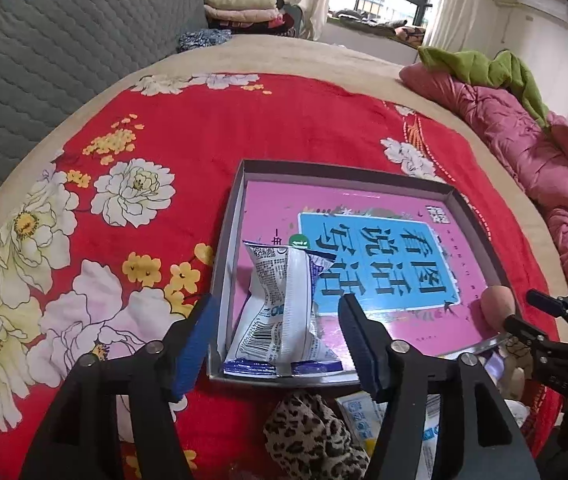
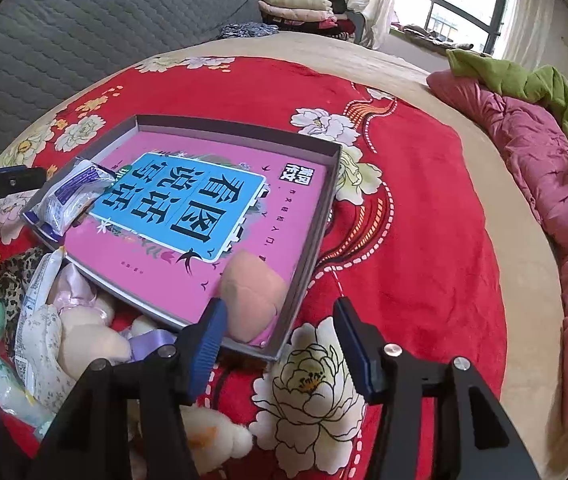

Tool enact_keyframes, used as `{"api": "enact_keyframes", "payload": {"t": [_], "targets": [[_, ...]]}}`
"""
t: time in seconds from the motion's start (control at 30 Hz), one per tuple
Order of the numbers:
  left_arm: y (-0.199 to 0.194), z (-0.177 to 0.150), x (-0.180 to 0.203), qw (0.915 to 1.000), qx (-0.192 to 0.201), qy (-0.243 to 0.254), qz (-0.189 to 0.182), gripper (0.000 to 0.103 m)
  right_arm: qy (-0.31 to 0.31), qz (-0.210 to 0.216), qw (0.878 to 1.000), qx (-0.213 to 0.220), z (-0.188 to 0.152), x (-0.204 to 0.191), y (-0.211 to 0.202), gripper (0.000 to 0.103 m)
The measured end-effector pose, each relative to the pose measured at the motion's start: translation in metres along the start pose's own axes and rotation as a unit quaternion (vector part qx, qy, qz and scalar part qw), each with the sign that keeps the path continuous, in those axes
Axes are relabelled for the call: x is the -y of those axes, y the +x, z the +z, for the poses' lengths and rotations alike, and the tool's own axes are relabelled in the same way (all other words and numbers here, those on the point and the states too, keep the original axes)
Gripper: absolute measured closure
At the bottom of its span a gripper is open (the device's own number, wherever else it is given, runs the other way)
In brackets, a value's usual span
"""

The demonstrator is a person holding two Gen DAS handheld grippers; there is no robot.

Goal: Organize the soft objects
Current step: 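Open the left tool releasing the packet while the right tool releases the sponge in the box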

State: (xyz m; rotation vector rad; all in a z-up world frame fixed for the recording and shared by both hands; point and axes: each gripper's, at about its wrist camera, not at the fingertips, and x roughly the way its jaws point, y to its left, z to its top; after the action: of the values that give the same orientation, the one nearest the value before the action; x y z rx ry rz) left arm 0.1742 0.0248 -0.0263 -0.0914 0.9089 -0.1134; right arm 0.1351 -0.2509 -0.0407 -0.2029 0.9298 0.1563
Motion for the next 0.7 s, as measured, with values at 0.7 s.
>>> {"api": "enact_keyframes", "payload": {"t": [0.7], "targets": [[-0.039,-0.015,-0.02,0.9995,0.012,-0.007,0.028,0.028,0.002,-0.01,1.0,0.018,-0.001,-0.005,-0.012,0.044]]}}
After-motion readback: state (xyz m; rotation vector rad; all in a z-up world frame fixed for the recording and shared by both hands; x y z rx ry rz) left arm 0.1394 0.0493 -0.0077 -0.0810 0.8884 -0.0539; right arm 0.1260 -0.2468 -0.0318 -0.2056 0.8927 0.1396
